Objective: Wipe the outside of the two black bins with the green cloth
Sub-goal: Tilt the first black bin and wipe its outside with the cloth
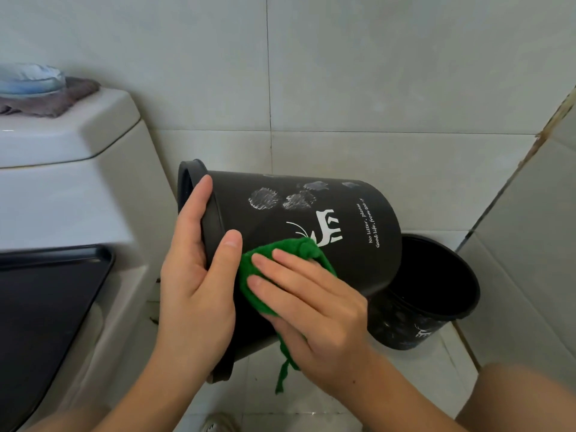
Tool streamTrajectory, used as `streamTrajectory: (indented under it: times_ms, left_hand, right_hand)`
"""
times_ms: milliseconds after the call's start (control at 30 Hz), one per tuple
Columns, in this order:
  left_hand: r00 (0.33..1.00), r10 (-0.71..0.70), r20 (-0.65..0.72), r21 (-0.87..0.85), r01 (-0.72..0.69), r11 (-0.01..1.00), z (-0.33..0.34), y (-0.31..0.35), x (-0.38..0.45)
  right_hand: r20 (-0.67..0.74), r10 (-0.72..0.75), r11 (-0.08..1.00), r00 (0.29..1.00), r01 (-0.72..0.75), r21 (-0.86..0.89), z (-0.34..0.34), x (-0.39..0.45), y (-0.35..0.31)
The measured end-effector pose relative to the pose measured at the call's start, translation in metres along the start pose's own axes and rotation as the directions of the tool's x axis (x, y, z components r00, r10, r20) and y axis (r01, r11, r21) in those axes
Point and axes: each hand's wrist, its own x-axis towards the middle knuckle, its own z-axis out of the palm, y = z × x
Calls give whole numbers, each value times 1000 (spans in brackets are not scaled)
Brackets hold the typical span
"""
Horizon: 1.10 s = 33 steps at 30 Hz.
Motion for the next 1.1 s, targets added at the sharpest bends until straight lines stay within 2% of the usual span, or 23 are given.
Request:
streamTrajectory:
  times_ms: [100,200,267,333,433,600,667,733,833,967,1100]
  left_hand:
    - [1000,-17,21,-27,17,999,-2,1,-1]
    - [1000,-21,10,-17,21,1000,-2,4,-1]
    - [1000,-12,2,-1,12,1000,0,6,-2]
    - [1000,-18,-20,1,18,1000,0,5,0]
    - [998,-32,-54,-23,31,999,-5,2,6]
    - [999,-33,-41,-54,31,998,-9,3,7]
    - [999,-14,-35,-51,12,999,-8,4,7]
    - [999,0,-39,-49,-2,999,-7,5,8]
    - [998,14,-62,-43,-17,999,-4,6,10]
    - [997,0,-82,-16,-2,1000,-3,4,9]
    - [998,-11,-63,-8,11,1000,-5,4,6]
  right_hand:
    - [-4,-4,999,1000,4,-44,-5,1,9]
    - [-54,164,984,985,-167,-67,-11,5,24]
    - [-83,204,976,976,-209,-62,-9,3,23]
    - [-60,155,986,986,-158,-47,-4,-3,13]
    - [14,-17,999,1000,18,-51,4,-15,-5]
    - [72,-219,969,973,225,-103,0,-18,3]
    - [29,-192,969,981,194,-150,-2,-15,9]
    - [-53,-114,978,992,102,-183,-2,-9,11]
    - [-115,-45,988,992,28,-149,7,-8,2]
    - [-25,-104,991,994,102,-89,17,-21,-14]
    - [24,-171,980,985,172,-96,10,-19,-4]
